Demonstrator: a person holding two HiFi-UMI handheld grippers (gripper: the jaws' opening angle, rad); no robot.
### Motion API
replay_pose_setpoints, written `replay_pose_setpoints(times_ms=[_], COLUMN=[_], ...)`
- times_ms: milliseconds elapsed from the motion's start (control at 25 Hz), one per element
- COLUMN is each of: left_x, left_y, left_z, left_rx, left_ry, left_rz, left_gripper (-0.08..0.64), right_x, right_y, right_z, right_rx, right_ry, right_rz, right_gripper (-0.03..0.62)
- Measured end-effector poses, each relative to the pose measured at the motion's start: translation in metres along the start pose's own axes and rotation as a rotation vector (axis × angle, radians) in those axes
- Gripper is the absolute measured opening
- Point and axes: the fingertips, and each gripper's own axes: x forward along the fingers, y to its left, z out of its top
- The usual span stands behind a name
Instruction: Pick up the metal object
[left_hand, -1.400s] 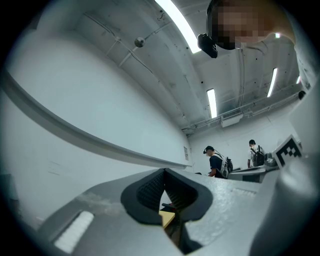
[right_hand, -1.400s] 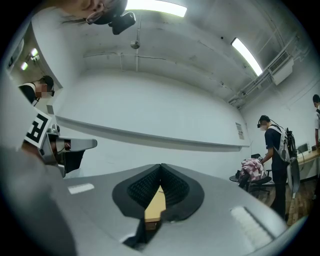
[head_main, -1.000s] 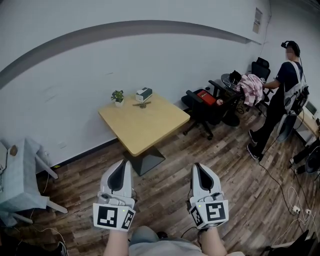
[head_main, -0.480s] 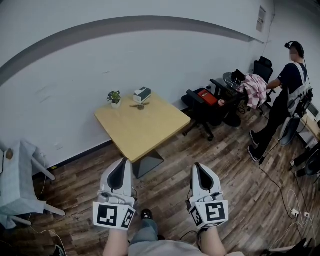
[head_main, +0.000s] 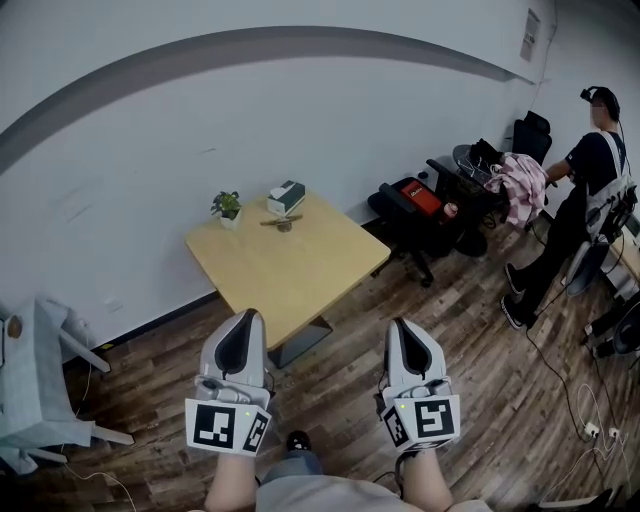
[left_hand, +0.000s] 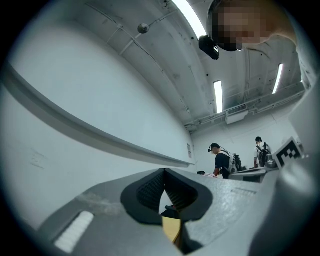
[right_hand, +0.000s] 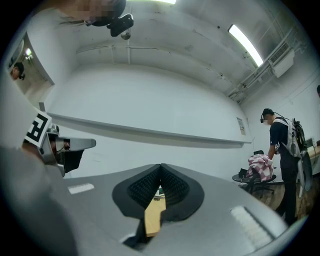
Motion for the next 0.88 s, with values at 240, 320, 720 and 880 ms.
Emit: replay_pose_setpoints(times_ms=[240, 320, 720, 880], left_x=[0.034, 0.043, 0.071, 0.082], left_y=[0.03, 0.04, 0.081, 0.087], left_z=[-0.006, -0.007, -0.026, -0.039], left_rx=[-0.001, 0.003, -0.013, -0.034], left_ry=[-0.006, -0.011, -0.001, 0.014], left_rz=[-0.017, -0.024, -0.024, -0.032], left_gripper=[0.002, 0.002, 0.002, 0.002], right_x=[0.043, 0.057, 0.099, 0.107], right_y=[0.003, 0.005, 0.016, 0.011], right_z=[-0.003, -0.003, -0.02, -0.028], right_rx=[-0.002, -0.002, 0.008, 0.012], right_ry=[-0.01, -0.02, -0.008, 0.009], right_rz=[-0.014, -0.019, -0.029, -0.047], right_gripper=[0.002, 0.002, 0.002, 0.002])
